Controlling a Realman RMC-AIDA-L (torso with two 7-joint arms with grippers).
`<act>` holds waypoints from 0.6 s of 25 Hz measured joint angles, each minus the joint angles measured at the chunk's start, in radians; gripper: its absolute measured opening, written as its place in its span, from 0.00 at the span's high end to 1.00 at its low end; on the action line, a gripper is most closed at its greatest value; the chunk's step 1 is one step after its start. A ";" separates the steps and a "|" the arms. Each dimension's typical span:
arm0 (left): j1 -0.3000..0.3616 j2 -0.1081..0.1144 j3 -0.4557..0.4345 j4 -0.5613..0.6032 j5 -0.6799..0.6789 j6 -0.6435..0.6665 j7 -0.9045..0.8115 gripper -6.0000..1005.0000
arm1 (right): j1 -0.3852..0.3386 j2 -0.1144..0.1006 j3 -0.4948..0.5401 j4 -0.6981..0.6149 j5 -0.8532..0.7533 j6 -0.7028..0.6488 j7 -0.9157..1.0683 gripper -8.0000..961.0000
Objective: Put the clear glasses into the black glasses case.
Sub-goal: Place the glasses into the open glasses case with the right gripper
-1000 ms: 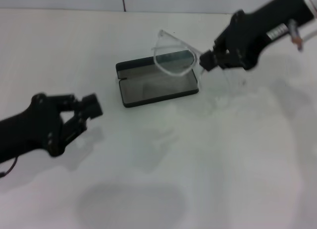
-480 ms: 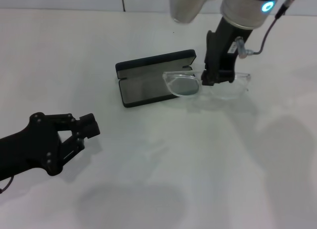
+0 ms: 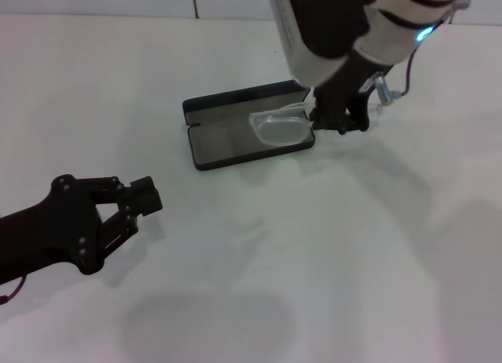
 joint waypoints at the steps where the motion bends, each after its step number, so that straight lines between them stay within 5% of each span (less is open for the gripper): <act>1: -0.001 -0.001 0.000 0.000 0.000 0.000 0.000 0.85 | -0.015 0.000 -0.006 -0.008 0.014 0.011 -0.031 0.95; 15: -0.011 -0.022 -0.026 -0.004 0.008 -0.003 -0.004 0.85 | -0.070 -0.002 0.004 0.068 0.111 0.183 -0.289 0.94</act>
